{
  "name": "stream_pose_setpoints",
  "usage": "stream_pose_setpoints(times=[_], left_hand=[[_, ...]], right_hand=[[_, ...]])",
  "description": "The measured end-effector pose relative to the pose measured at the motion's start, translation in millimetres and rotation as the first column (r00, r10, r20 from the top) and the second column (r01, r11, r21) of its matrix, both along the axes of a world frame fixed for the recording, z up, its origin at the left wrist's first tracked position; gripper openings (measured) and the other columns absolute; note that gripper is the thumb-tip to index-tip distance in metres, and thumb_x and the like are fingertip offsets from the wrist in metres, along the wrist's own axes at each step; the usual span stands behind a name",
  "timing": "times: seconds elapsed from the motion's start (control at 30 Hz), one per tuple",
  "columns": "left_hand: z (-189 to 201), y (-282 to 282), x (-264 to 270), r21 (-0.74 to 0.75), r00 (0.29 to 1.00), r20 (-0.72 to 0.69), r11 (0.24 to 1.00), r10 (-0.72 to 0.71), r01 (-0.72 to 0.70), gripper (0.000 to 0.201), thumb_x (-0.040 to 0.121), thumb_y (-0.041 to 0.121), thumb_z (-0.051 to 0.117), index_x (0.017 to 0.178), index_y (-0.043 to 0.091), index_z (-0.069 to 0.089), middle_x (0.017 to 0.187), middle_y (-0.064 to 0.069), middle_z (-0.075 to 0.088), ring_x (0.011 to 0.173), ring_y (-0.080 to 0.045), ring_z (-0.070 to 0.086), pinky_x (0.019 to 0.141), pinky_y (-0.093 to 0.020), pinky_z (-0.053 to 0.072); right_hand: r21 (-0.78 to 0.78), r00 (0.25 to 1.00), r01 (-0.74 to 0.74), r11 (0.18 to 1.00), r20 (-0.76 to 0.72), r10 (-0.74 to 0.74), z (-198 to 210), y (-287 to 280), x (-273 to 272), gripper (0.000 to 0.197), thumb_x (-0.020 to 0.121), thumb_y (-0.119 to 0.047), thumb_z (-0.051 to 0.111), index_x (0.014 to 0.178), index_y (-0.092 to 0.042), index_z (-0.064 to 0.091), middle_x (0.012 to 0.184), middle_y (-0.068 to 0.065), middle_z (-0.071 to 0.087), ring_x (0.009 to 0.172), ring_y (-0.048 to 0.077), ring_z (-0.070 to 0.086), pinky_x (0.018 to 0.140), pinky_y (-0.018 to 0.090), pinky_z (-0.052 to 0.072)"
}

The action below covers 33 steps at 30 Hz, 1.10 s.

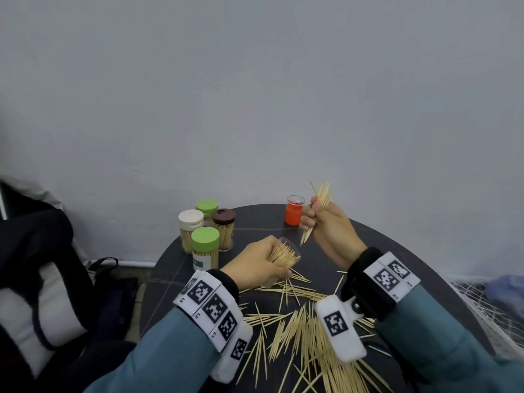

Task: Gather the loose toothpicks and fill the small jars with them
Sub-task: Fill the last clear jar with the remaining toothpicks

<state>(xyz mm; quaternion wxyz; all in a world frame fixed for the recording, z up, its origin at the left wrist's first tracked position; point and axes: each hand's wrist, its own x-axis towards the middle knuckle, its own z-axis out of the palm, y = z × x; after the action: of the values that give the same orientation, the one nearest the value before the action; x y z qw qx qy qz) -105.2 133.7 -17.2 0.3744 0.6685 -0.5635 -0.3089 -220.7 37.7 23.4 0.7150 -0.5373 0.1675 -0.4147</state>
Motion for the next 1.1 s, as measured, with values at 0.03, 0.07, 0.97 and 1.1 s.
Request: stream_pose_setpoints(times=[0.03,0.07,0.97,1.1], left_hand=[[0,0,0,-0.003,1.0,0.003,1.0,-0.001,0.001,0.031,0.08,0.013,0.072,0.104,0.013,0.052,0.101,-0.006,0.064,0.087,-0.014,0.058,0.084,-0.034,0.048],[0,1,1,-0.007,1.0,0.0,1.0,-0.003,0.003,0.03,0.08,0.014,0.072,0.103,0.014,0.052,0.099,-0.004,0.064,0.086,-0.013,0.057,0.083,-0.032,0.047],[7,1,-2,-0.05,0.999,0.006,0.998,-0.035,0.035,0.029,0.084,0.021,0.069,0.104,0.02,0.048,0.093,0.008,0.058,0.084,-0.006,0.055,0.075,-0.019,0.044],[6,1,-1,-0.044,1.0,0.022,0.999,-0.02,0.021,0.033,0.083,0.023,0.07,0.107,0.016,0.05,0.094,0.006,0.057,0.087,-0.01,0.054,0.082,-0.028,0.044]], right_hand=[[-0.006,1.0,0.005,1.0,0.004,-0.005,-3,2,4,0.03,0.102,-0.007,0.023,0.081,-0.014,0.042,0.056,-0.004,0.038,0.044,0.004,0.038,0.05,0.016,0.035],[-0.022,1.0,0.015,1.0,-0.01,-0.015,-6,5,8,0.027,0.103,-0.008,0.023,0.083,-0.014,0.042,0.057,-0.004,0.039,0.046,0.004,0.041,0.053,0.017,0.037],[-0.137,0.991,0.079,0.987,-0.099,-0.093,-43,16,9,0.015,0.096,-0.011,0.046,0.098,-0.016,0.06,0.081,0.002,0.064,0.083,0.012,0.061,0.074,0.028,0.051],[-0.147,0.993,0.06,0.987,-0.089,-0.074,-41,12,5,0.023,0.098,-0.008,0.038,0.102,-0.014,0.06,0.086,0.001,0.07,0.086,0.011,0.066,0.077,0.024,0.052]])
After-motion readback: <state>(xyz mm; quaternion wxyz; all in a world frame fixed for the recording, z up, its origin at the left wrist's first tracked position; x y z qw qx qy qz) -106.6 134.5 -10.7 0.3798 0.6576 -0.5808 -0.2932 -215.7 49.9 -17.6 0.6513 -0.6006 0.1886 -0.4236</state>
